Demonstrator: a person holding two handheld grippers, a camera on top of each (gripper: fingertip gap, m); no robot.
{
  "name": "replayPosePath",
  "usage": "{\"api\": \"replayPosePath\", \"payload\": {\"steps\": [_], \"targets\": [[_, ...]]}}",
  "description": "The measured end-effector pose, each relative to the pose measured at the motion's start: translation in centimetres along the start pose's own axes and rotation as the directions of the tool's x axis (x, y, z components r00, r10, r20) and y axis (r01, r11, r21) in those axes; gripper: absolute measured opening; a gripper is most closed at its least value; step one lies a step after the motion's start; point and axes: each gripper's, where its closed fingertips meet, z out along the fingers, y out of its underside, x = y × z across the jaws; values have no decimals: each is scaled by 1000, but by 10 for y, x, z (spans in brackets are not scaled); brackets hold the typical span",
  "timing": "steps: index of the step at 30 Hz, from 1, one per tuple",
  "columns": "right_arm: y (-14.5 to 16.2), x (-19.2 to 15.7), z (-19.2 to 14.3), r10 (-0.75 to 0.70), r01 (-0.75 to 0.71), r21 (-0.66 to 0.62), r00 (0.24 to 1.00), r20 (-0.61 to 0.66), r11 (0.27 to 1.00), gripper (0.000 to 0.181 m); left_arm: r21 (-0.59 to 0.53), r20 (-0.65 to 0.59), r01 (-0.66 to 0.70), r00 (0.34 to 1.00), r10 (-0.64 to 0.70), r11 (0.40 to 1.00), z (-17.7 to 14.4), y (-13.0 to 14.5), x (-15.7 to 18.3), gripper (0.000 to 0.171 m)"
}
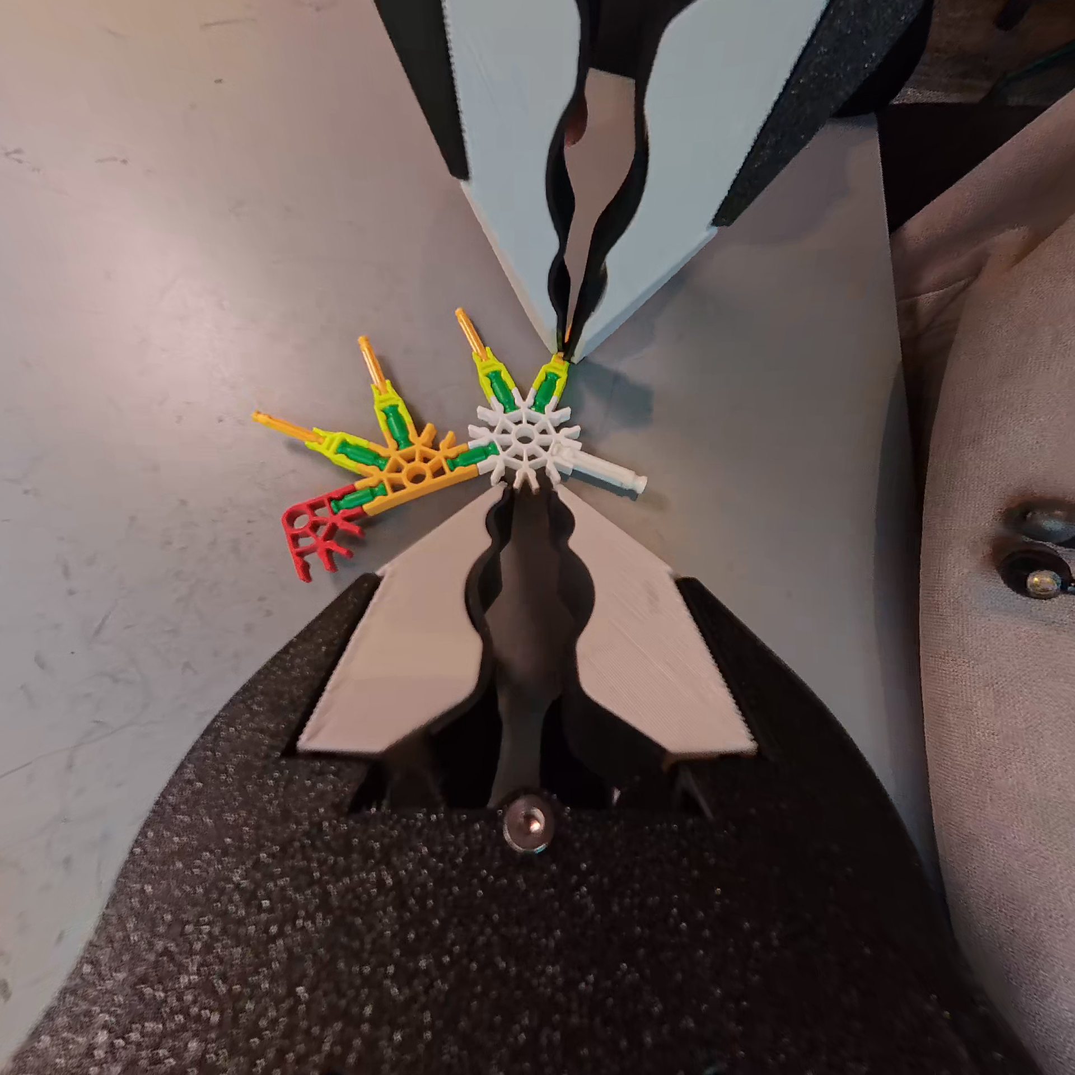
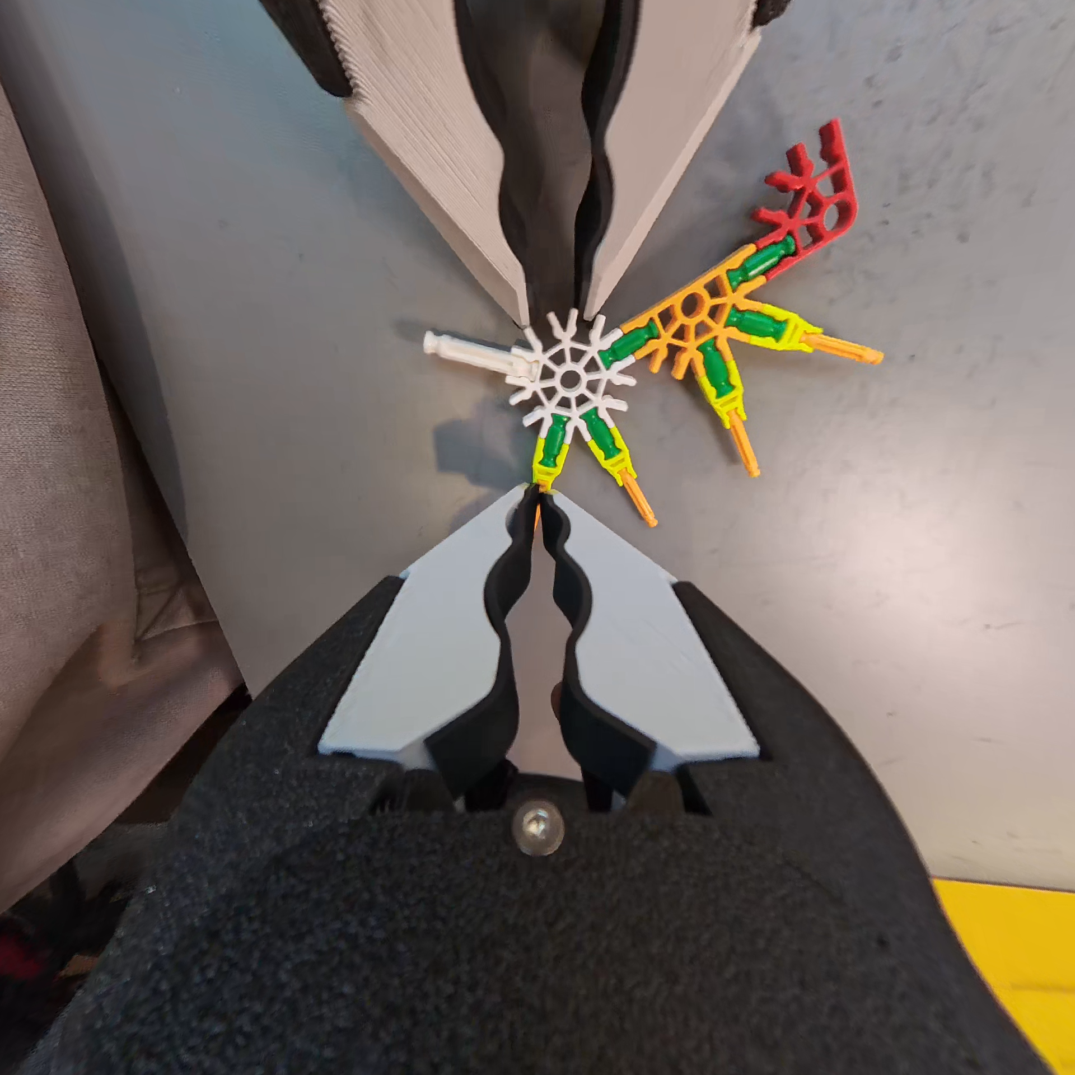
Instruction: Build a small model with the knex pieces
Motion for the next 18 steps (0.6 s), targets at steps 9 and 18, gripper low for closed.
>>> {"api": "replayPosePath", "payload": {"steps": [9, 18], "targets": [[-7, -1, 1, 18, -21, 58, 998, 61, 998, 0, 80, -60, 103, 993, -98, 991, -11, -9, -7, 13], [-8, 2, -4, 70, -75, 173, 997, 38, 982, 4, 26, 26, 61, 998, -62, 998, -4, -4, -9, 11]]}}
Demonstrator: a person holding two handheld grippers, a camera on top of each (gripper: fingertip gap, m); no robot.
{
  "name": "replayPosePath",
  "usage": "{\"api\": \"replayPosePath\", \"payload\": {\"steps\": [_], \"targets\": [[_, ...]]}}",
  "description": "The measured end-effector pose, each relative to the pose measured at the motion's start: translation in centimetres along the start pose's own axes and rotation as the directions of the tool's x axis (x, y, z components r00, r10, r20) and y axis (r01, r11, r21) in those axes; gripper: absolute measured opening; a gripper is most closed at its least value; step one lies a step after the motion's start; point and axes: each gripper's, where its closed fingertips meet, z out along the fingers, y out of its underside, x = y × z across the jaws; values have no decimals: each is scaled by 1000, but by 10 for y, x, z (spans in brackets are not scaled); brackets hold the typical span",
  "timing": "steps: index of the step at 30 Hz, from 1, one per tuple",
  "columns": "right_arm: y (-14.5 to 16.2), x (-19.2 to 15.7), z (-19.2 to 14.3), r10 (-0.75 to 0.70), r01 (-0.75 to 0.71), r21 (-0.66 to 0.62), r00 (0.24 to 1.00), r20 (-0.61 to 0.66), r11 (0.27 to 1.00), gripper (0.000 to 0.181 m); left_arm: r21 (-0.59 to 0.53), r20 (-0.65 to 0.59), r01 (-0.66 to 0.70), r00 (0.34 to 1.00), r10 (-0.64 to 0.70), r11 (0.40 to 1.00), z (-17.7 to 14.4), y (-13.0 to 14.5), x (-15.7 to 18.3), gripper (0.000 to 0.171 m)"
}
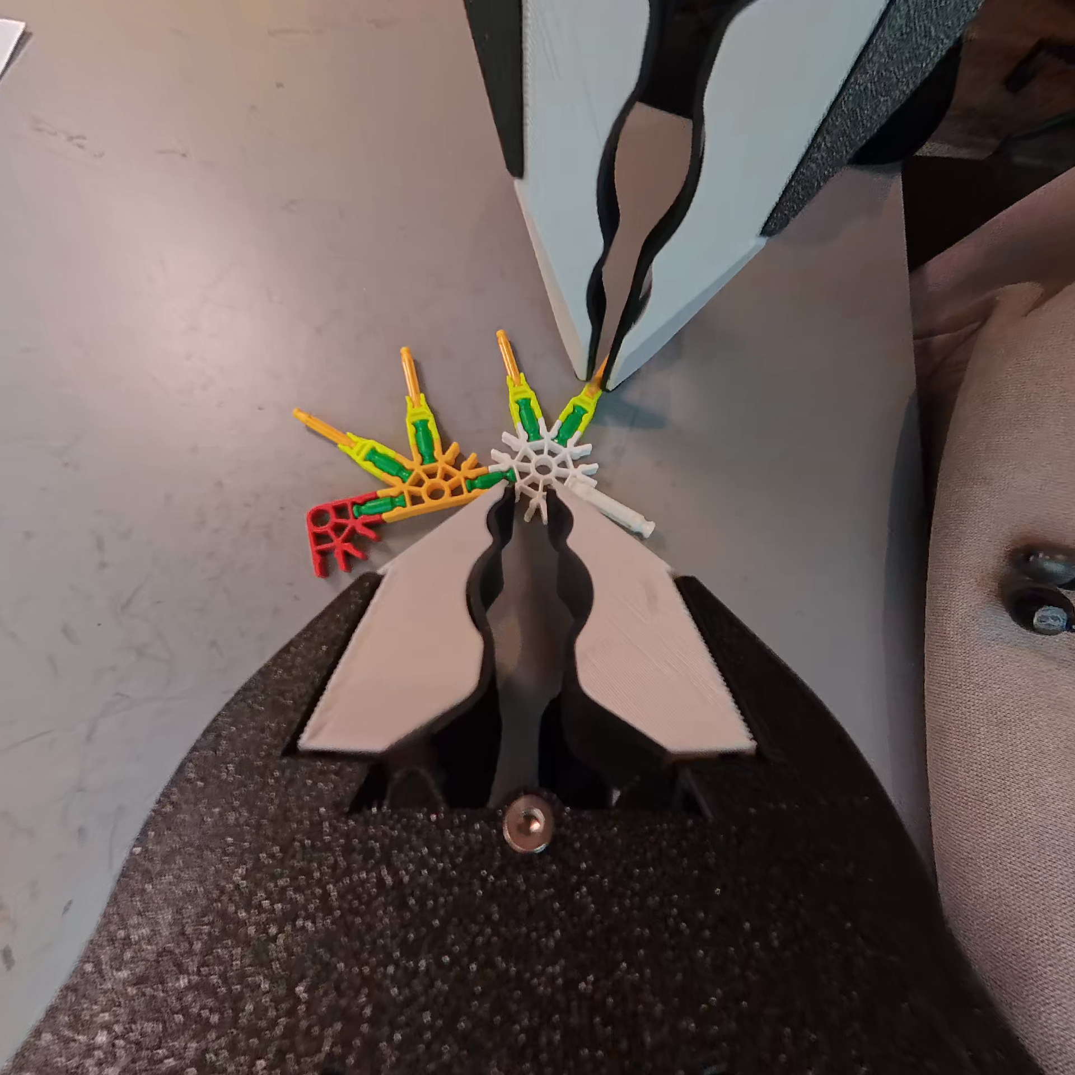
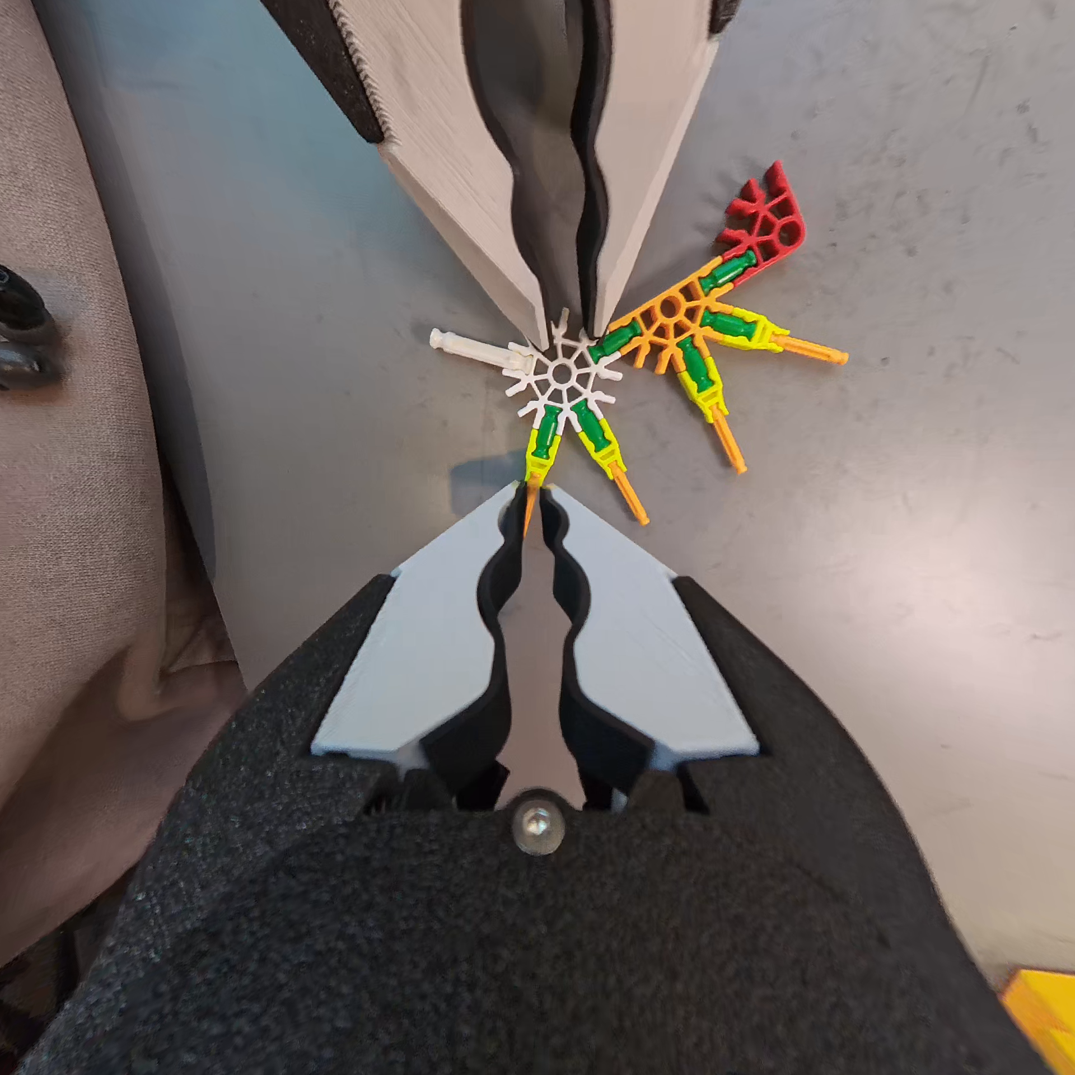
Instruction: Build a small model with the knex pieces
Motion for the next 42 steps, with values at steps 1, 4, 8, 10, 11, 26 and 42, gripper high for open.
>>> {"api": "replayPosePath", "payload": {"steps": [1, 4, 8, 10, 11, 26, 42], "targets": [[0, 0, -2, 14, -14, 15, 1000, 1, 1000, 4, -3, 4, -8, 1000, 8, 1000, 0, 0, 0, 11], [-2, 0, -9, 35, -36, 46, 999, 15, 998, 0, -5, -4, -8, 1000, 8, 1000, 1, -1, 2, 11], [1, -3, -3, 10, -10, 4, 1000, 26, 1000, 0, -4, -3, -11, 1000, 11, 1000, 1, -1, 3, 11], [2, -2, 0, -8, 8, -14, 1000, 20, 1000, 0, -4, -2, -13, 1000, 13, 1000, 1, -1, 3, 10], [2, -3, 1, -10, 11, -22, 1000, 24, 1000, 0, -4, -2, -13, 1000, 13, 1000, 1, -1, 3, 10], [4, -3, 4, -201, 206, -206, 979, 47, 957, 0, 17, -11, 4, 1000, -4, 1000, 1, -1, 3, 10], [8, -6, -7, 18, -16, 114, 1000, -22, 993, 3, 17, -22, 8, 1000, -8, 1000, -1, 1, 2, 10]]}}
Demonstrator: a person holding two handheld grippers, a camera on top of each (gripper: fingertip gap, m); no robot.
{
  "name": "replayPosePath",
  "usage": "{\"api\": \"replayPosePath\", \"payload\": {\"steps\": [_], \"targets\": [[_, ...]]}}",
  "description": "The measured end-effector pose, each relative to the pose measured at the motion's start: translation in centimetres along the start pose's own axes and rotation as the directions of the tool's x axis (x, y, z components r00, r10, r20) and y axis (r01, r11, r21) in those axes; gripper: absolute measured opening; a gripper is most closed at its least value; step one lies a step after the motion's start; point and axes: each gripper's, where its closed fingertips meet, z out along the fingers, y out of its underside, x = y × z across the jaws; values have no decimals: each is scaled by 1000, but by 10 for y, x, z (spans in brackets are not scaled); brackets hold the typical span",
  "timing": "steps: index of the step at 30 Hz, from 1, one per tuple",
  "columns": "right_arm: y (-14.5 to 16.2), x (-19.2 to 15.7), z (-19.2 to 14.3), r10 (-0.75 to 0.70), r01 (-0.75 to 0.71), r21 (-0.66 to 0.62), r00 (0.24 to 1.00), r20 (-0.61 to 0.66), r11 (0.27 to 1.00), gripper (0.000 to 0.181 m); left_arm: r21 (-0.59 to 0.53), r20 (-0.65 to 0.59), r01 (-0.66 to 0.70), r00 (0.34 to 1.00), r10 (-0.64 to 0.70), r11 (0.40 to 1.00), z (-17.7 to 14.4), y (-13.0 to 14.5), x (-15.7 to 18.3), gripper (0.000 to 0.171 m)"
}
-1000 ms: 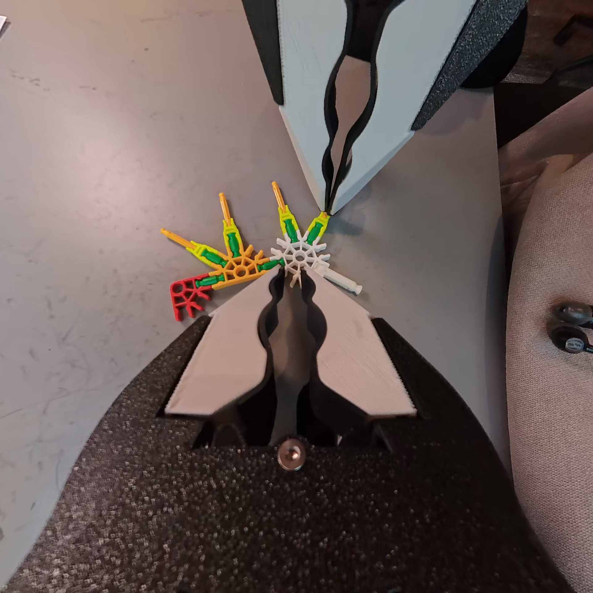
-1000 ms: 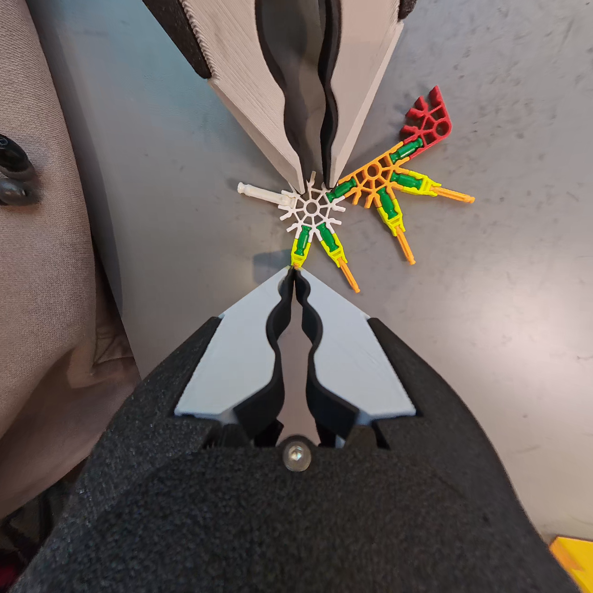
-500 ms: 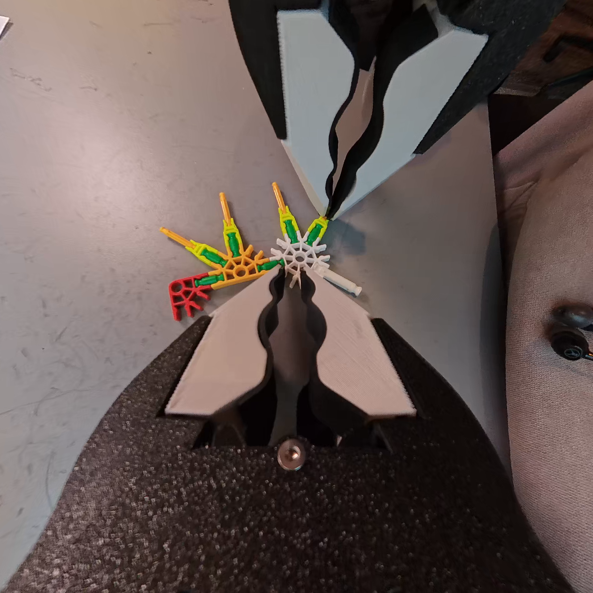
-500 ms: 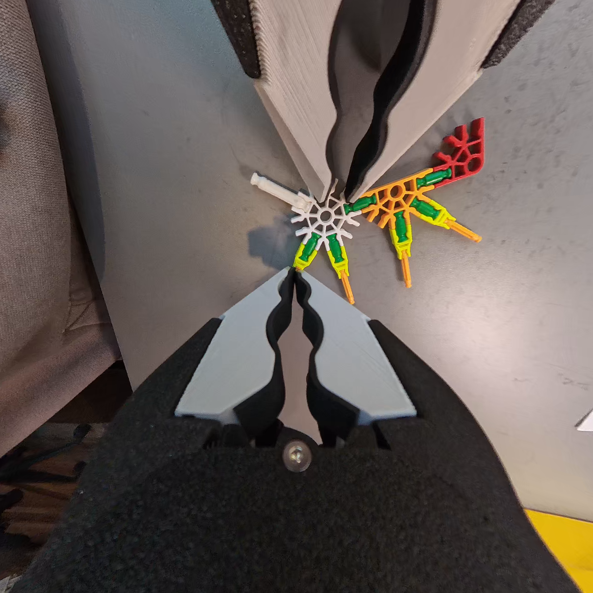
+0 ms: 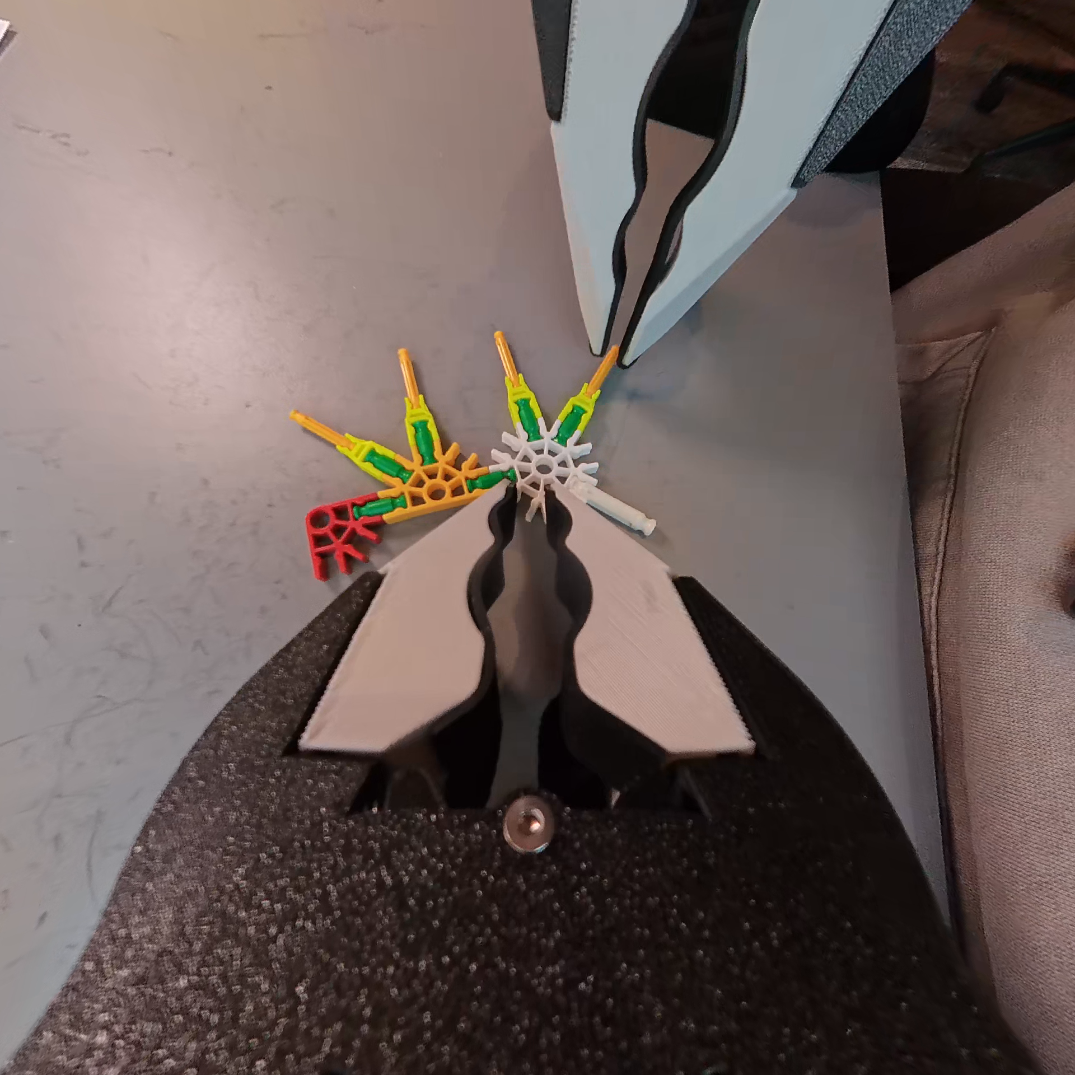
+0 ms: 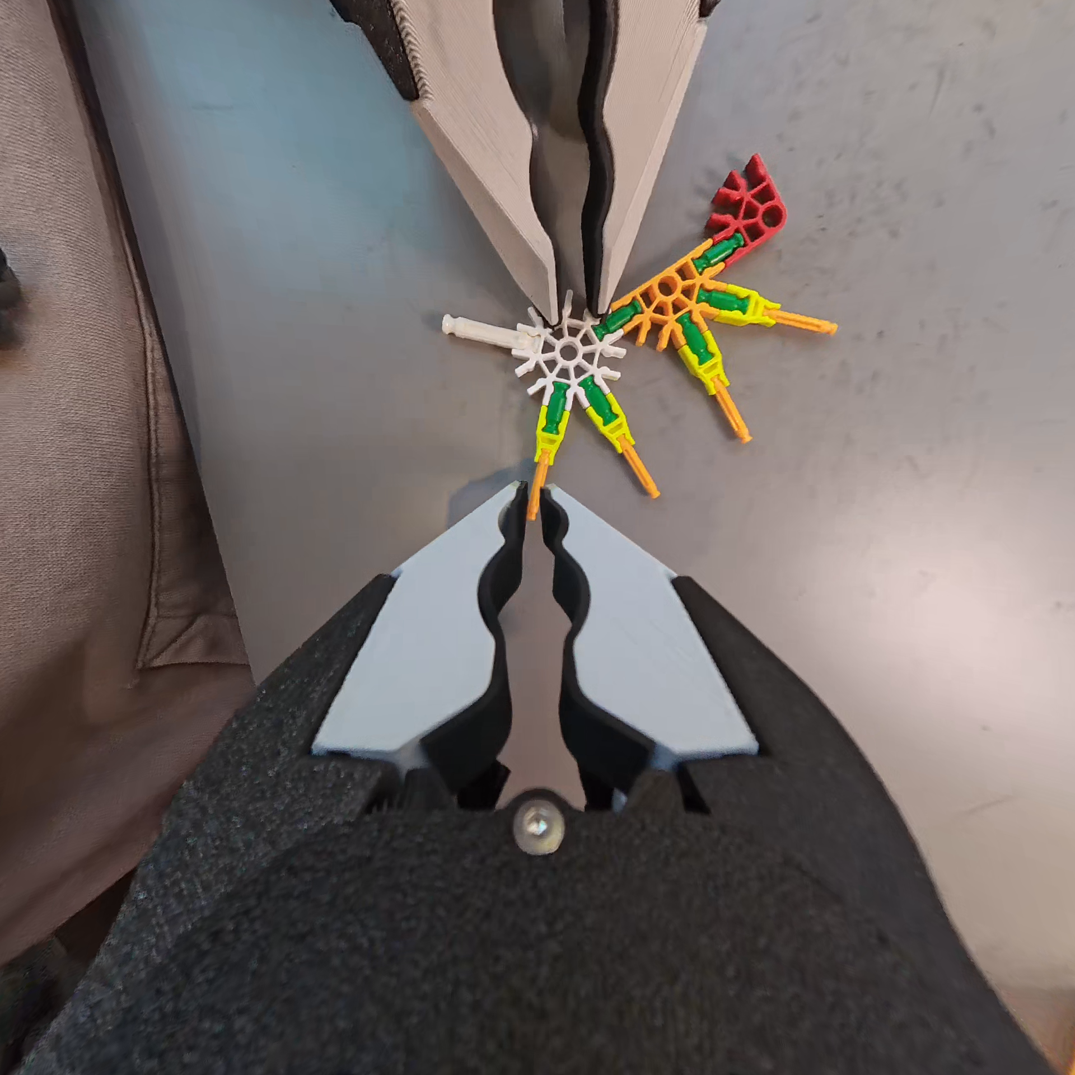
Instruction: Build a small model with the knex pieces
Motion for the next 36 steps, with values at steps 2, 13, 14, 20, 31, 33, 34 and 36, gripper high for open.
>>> {"api": "replayPosePath", "payload": {"steps": [2, 13, 14, 20, 31, 33, 34, 36], "targets": [[0, 1, -1, 20, -20, 18, 1000, -8, 1000, 0, 0, -2, 1, 1000, -1, 1000, 0, 0, 0, 10], [-1, 0, 9, 43, -39, -81, 998, 47, 996, 0, 1, -6, 5, 1000, -5, 1000, 0, 0, 1, 10], [-1, -1, 10, 37, -33, -103, 998, 45, 994, 0, 0, -4, 4, 1000, -4, 1000, 0, 0, 1, 10], [0, -1, 12, 21, -12, -177, 999, 49, 984, 0, 3, -10, 15, 1000, -15, 1000, 0, 0, 1, 10], [-1, -1, 14, 21, -9, -193, 998, 62, 981, 0, 2, -10, 12, 1000, -12, 1000, 0, 1, 1, 10], [-2, -1, 14, 32, -25, -153, 998, 47, 988, 0, 1, -15, 10, 1000, -10, 1000, -1, 1, 1, 10], [-2, -1, 14, 39, -34, -120, 998, 41, 992, 0, 1, -17, 10, 1000, -10, 1000, -1, 1, 1, 10], [-5, 0, 13, 59, -58, -28, 998, 28, 998, 1, 2, -20, 10, 1000, -10, 1000, -2, 2, 0, 10]]}}
